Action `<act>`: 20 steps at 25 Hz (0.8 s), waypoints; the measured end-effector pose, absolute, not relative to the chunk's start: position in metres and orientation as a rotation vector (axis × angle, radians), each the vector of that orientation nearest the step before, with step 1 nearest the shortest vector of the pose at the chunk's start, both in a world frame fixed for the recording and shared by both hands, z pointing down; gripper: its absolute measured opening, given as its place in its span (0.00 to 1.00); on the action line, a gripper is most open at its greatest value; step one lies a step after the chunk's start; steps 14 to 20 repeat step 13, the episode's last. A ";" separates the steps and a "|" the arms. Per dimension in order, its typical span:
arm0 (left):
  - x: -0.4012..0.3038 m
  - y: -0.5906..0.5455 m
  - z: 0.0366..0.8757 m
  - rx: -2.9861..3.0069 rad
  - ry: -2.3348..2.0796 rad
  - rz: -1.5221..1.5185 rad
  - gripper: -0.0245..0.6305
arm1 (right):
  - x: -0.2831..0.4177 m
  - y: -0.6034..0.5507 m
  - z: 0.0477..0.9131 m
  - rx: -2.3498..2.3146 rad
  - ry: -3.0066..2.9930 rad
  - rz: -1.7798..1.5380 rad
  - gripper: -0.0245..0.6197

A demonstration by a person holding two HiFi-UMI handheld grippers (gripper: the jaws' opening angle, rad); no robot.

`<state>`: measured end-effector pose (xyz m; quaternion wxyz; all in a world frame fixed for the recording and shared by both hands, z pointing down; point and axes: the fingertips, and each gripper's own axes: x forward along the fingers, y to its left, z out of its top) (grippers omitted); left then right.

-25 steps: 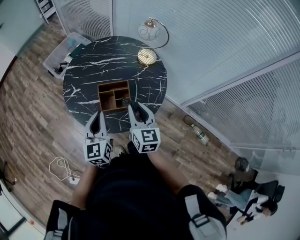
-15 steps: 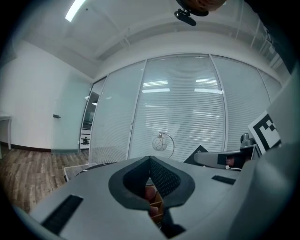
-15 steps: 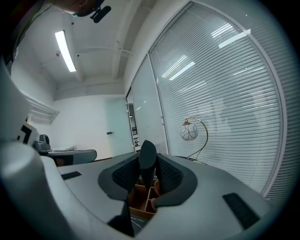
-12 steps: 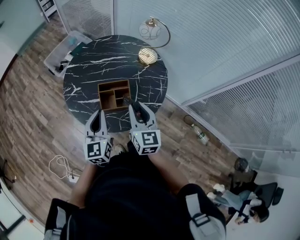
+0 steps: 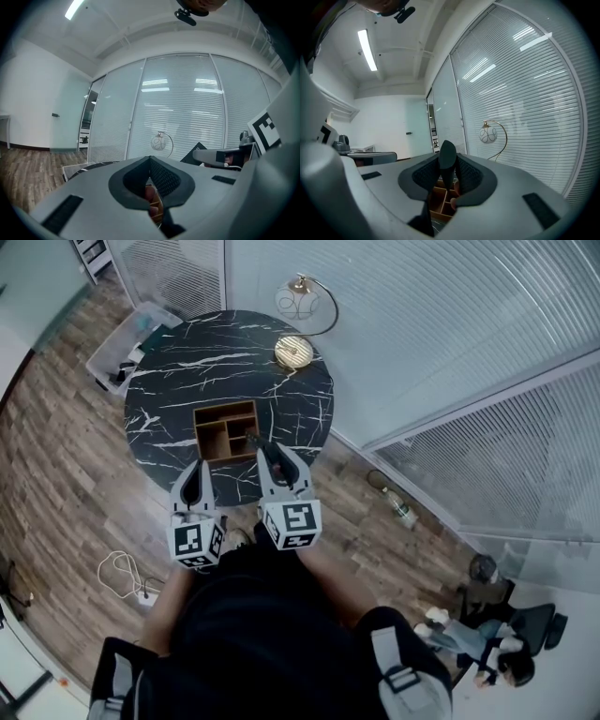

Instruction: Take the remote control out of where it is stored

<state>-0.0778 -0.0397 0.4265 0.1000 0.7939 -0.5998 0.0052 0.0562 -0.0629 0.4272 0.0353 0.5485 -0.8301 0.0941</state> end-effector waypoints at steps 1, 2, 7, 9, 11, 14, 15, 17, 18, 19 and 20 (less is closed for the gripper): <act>-0.077 -0.040 0.427 2.348 -1.771 0.017 0.05 | 0.057 -0.063 0.428 1.685 -2.549 0.293 0.19; -0.076 -0.040 0.426 2.350 -1.769 0.018 0.05 | 0.057 -0.064 0.428 1.685 -2.549 0.294 0.19; -0.071 -0.042 0.426 2.353 -1.762 0.021 0.05 | 0.059 -0.064 0.428 1.681 -2.556 0.304 0.19; -0.070 -0.043 0.426 2.354 -1.761 0.022 0.05 | 0.061 -0.065 0.427 1.683 -2.554 0.305 0.19; -0.069 -0.044 0.427 2.355 -1.758 0.023 0.05 | 0.062 -0.066 0.427 1.688 -2.555 0.294 0.19; -0.069 -0.046 0.427 2.356 -1.756 0.023 0.05 | 0.063 -0.068 0.426 1.692 -2.557 0.285 0.19; -0.069 -0.046 0.427 2.356 -1.756 0.023 0.05 | 0.063 -0.068 0.426 1.692 -2.557 0.285 0.19; -0.069 -0.046 0.427 2.356 -1.756 0.023 0.05 | 0.063 -0.068 0.426 1.692 -2.557 0.285 0.19; -0.069 -0.046 0.427 2.356 -1.756 0.023 0.05 | 0.063 -0.068 0.426 1.692 -2.557 0.285 0.19; -0.069 -0.046 0.427 2.356 -1.756 0.023 0.05 | 0.063 -0.068 0.426 1.692 -2.557 0.285 0.19; -0.069 -0.046 0.427 2.356 -1.756 0.023 0.05 | 0.063 -0.068 0.426 1.692 -2.557 0.285 0.19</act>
